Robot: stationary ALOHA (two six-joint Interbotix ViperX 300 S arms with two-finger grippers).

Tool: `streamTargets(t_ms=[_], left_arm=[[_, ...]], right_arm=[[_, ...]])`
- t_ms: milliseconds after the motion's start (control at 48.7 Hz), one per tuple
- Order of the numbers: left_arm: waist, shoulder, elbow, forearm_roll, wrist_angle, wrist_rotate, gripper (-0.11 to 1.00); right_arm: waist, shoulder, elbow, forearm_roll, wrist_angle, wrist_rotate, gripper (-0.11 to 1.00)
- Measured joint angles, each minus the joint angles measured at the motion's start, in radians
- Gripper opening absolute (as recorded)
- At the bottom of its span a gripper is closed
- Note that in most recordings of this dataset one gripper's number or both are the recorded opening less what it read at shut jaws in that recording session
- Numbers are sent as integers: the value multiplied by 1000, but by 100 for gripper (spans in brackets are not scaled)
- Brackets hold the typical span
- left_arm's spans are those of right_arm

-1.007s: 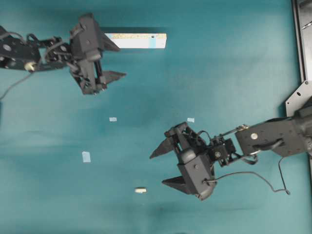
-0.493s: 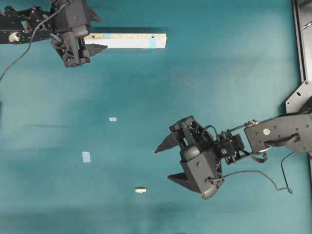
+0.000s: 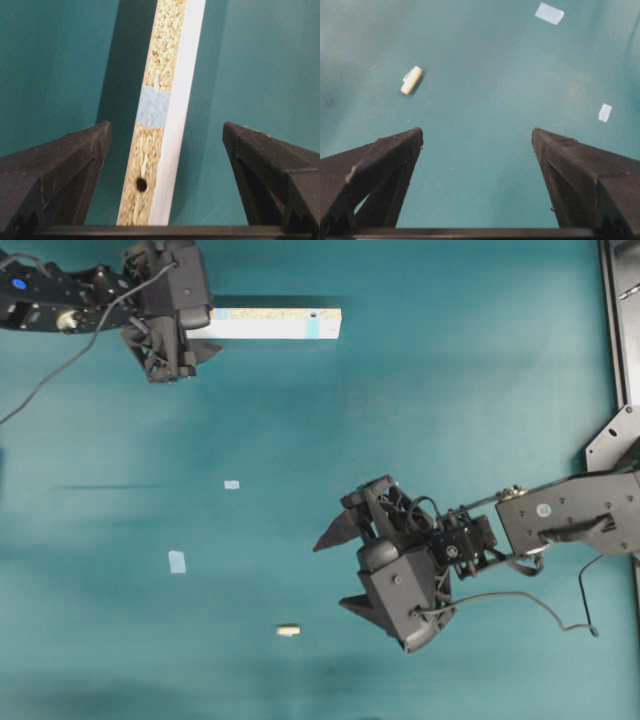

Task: Move the wooden board into place and insert the rod into its hole.
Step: 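Lower the left gripper over the white board's end and close on it, then drag the white board with the left gripper toward the table center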

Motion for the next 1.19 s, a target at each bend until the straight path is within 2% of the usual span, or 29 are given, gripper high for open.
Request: streamTargets(t_ms=[329,617,699,904,925,1192], left_arm=[[2,115,-54,0,-32,0,90],[2,143,-75,0,-37,0,90],[2,143,-77,0,-37,2,77],[0,146,-60,0,-61,5,23],[0,146,-57,0,-69,5,21],[2,143,-46,0,-101,5,22]], right_arm=[[0,0,-25,0,44,-2,100],[0,0,-38,0,78,-2,100],[0,0,-41,0,84,3,100],[0,-20,-49,0,117,18,100],[0,-23,-49,0,120,18,100],[0,-78,-51,0,175,18,100]])
